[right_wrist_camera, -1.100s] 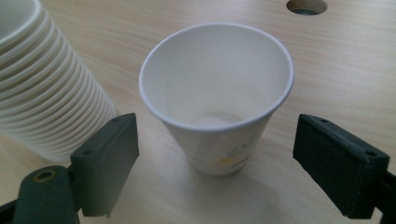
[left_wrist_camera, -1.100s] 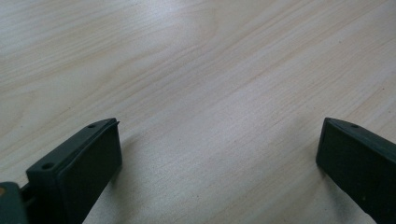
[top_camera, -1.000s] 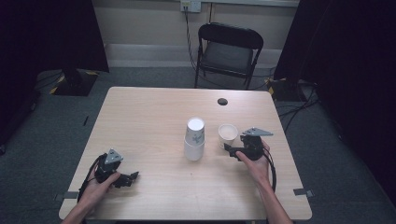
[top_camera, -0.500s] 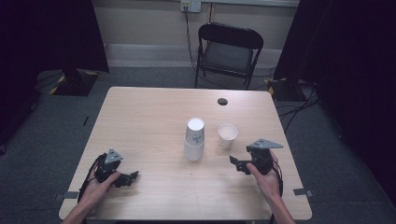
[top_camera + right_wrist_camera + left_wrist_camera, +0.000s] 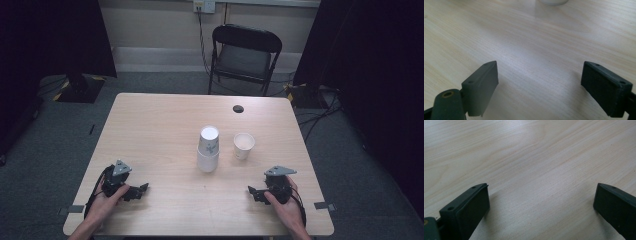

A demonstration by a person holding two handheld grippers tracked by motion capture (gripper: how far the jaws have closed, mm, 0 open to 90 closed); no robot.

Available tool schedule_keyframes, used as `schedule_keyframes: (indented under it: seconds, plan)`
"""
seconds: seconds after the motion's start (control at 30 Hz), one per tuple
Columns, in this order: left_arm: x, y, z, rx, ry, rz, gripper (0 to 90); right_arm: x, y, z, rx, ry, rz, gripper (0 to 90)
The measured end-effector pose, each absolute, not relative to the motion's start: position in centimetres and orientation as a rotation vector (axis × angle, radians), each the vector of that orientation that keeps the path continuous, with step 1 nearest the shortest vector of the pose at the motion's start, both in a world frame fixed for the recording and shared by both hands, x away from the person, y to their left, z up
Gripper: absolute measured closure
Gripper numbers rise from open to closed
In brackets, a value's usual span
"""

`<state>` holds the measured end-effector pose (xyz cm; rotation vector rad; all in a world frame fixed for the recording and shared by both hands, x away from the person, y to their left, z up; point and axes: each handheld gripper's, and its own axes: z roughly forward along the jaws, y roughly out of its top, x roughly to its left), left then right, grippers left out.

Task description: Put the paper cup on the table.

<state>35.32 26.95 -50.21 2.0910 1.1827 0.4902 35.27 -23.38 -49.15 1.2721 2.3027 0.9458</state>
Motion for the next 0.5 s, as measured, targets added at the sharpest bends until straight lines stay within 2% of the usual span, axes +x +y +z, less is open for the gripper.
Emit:
schedule_keyframes:
  seconds: [0.5]
  plan:
    - [35.35, 26.96, -50.22, 2.091, 1.181, 0.484, 0.0, 34.45, -22.88, -49.95, 1.252, 2.242, 0.962, 10.4]
